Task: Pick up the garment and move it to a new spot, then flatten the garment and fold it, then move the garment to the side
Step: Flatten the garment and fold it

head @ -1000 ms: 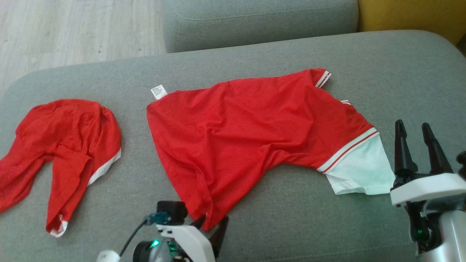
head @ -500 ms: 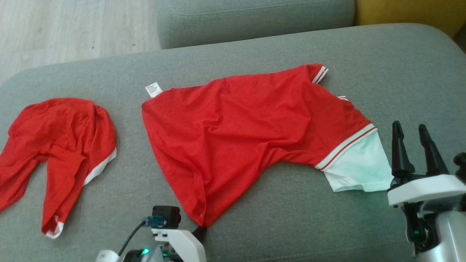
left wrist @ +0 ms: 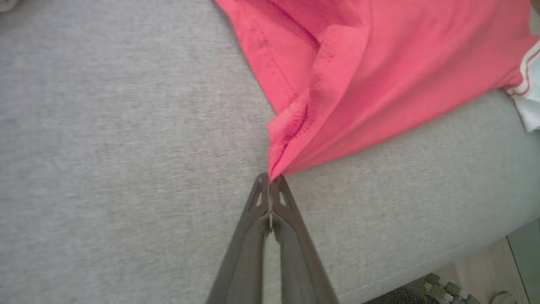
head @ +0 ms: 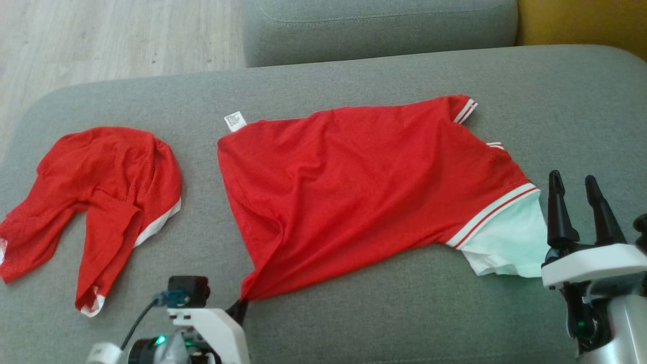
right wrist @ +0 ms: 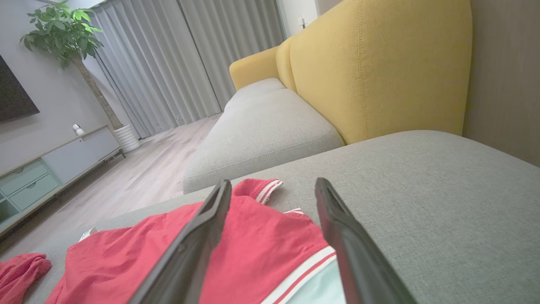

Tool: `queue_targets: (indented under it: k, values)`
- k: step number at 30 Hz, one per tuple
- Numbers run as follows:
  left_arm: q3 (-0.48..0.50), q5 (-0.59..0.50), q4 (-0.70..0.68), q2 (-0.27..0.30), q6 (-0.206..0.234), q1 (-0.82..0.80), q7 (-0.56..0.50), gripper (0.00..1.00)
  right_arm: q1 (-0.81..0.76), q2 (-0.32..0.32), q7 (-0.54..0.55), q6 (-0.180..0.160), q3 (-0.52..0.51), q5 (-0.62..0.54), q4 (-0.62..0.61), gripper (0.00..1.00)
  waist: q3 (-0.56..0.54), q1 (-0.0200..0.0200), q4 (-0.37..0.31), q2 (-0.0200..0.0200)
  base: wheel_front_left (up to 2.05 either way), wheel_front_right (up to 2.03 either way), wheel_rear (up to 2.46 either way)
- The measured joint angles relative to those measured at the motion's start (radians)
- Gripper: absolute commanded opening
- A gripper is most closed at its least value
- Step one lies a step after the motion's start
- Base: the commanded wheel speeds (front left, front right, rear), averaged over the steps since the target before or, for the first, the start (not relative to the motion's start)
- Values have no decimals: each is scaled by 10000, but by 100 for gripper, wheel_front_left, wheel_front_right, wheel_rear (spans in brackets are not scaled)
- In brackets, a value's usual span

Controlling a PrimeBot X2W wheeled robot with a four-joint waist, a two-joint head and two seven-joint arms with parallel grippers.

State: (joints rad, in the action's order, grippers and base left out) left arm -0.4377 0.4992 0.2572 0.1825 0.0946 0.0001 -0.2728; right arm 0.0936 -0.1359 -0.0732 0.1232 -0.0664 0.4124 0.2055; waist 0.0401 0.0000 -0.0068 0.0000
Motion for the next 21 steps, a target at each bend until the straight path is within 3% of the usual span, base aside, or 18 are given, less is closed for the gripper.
queue_targets:
  k: [6,7,8,9,15,21]
  values:
    - [132,25,502,79,123,4,247,0,-4,-2,173,0,4,0,-19,100,29,0,34,0,0,0,0]
    - [182,25,600,75,123,-1,326,9,-4,-2,219,0,4,0,-25,100,38,0,30,0,0,0,0]
    - [207,31,704,67,121,-7,384,49,-4,-2,222,0,4,0,-23,100,44,0,24,0,0,0,0]
    - [215,38,761,58,115,-15,439,100,-4,-4,270,0,2,0,-23,100,45,0,16,0,0,0,0]
    - [541,142,497,82,213,-5,995,100,-29,-15,311,0,-27,-10,-109,100,-86,0,8,0,0,0,0]
    - [1024,-8,-1229,506,299,-24,2059,100,-153,31,259,0,-29,-161,-598,100,-377,0,95,0,0,0,0]
